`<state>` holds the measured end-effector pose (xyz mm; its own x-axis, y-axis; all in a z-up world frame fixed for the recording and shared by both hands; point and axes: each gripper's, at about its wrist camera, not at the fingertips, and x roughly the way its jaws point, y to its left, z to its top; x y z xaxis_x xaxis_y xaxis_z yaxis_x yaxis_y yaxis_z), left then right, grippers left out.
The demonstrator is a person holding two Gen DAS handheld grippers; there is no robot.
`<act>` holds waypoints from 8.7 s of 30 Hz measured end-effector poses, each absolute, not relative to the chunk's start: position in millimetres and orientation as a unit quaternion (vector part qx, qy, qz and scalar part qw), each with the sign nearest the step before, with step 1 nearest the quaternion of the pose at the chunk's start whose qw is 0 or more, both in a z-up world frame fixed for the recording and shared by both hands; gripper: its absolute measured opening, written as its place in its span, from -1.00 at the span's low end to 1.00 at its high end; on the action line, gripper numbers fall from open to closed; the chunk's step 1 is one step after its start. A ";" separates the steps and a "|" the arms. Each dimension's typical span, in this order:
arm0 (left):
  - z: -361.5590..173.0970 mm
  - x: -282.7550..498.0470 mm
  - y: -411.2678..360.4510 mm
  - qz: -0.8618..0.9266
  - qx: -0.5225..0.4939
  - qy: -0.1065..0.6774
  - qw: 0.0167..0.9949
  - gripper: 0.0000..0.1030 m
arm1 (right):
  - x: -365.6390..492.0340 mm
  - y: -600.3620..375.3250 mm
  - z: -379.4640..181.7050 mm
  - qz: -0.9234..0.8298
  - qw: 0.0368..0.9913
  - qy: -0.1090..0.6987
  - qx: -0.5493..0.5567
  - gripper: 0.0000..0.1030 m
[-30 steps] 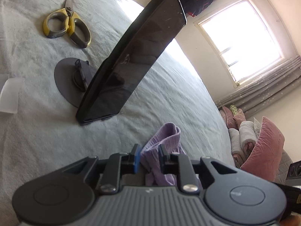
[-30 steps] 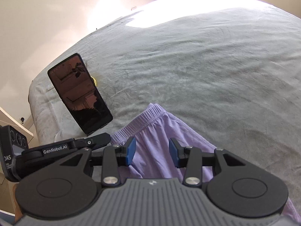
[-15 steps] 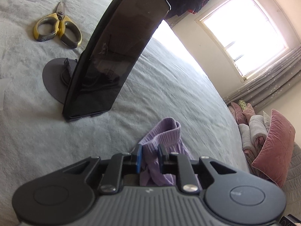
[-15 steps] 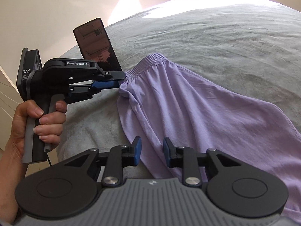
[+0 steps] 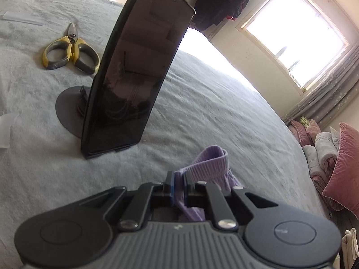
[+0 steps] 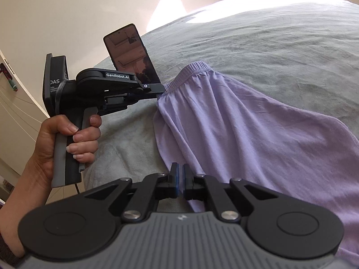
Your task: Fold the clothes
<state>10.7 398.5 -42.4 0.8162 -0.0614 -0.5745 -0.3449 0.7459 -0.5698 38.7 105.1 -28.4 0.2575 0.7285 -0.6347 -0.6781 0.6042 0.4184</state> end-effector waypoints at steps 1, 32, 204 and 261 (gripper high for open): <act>-41.4 7.8 399.8 0.079 -0.352 0.289 0.887 -0.80 | 38.5 105.1 -27.8 0.446 0.791 0.417 0.032 -0.91; -50.5 12.4 359.3 -0.103 -0.274 0.378 0.878 -0.70 | 25.4 125.1 -34.7 0.458 0.796 0.393 -0.044 -0.77; -43.6 12.5 66.8 -0.447 -0.015 0.369 0.814 -0.42 | 104.0 -201.0 -13.6 -0.021 0.900 0.436 0.019 -0.30; -26.4 41.9 135.1 -0.305 -0.096 0.375 0.870 -0.43 | -22.5 -235.1 13.2 0.133 0.882 0.414 0.182 -0.08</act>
<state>41.9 135.1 -26.4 0.5324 -0.6030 -0.5941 0.4592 0.7953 -0.3957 -22.5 -235.1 13.2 0.6216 0.3854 -0.6820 -0.0836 0.8982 0.4315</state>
